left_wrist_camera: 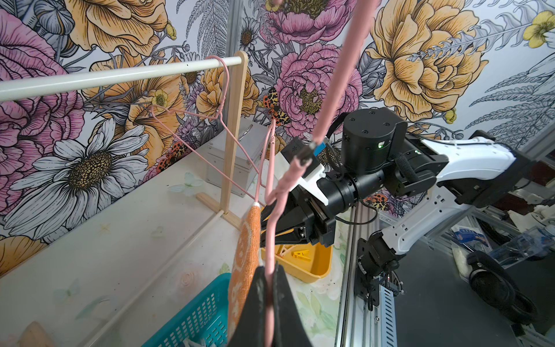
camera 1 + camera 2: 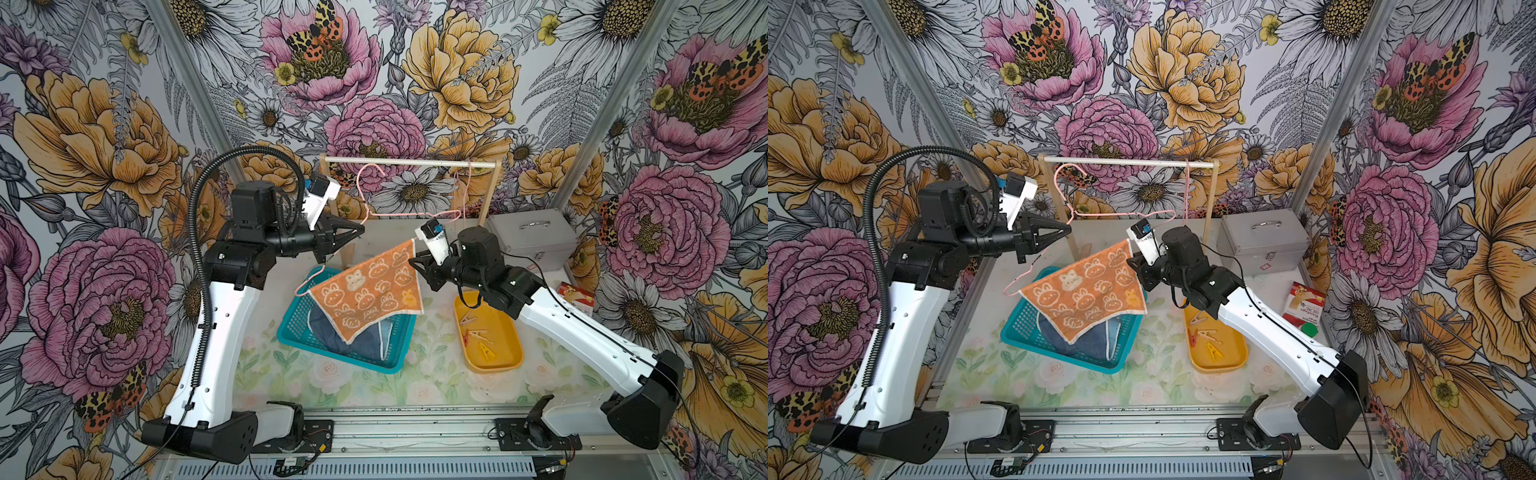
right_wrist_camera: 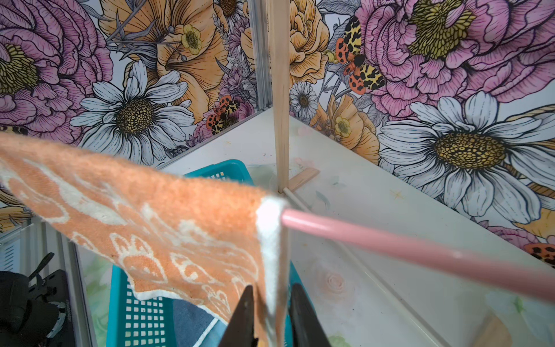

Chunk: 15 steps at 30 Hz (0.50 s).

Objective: Remove the clothespins securing towels to the hanger
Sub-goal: Remove the towel from the hanger.

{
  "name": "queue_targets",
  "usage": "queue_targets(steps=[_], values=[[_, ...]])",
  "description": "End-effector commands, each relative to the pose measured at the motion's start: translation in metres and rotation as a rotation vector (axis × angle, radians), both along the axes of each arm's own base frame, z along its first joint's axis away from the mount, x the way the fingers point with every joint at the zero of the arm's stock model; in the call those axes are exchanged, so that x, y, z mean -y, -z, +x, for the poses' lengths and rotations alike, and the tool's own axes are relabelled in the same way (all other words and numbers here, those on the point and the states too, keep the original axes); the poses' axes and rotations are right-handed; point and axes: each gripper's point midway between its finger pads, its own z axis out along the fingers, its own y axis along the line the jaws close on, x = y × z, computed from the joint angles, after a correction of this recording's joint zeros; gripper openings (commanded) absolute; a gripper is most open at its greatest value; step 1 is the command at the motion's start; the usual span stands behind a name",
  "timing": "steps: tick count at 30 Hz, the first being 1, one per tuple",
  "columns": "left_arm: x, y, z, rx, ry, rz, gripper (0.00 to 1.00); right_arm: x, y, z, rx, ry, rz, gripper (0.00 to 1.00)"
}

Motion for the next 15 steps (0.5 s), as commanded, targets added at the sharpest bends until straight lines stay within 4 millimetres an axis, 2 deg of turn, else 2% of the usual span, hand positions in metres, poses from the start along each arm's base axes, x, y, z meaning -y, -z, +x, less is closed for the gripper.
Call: queue_targets(steps=[1, 4, 15], values=[[-0.004, 0.0, 0.006, 0.001, -0.026, 0.0, 0.0, -0.004, -0.021, 0.002, 0.033, -0.014, 0.051, 0.11], [-0.007, 0.003, 0.012, -0.01, -0.044, 0.006, 0.0, -0.002, -0.023, 0.001, 0.037, -0.006, 0.051, 0.0], [-0.02, 0.03, 0.05, -0.084, -0.119, 0.036, 0.0, 0.008, -0.032, -0.004, 0.053, 0.018, 0.032, 0.0]])
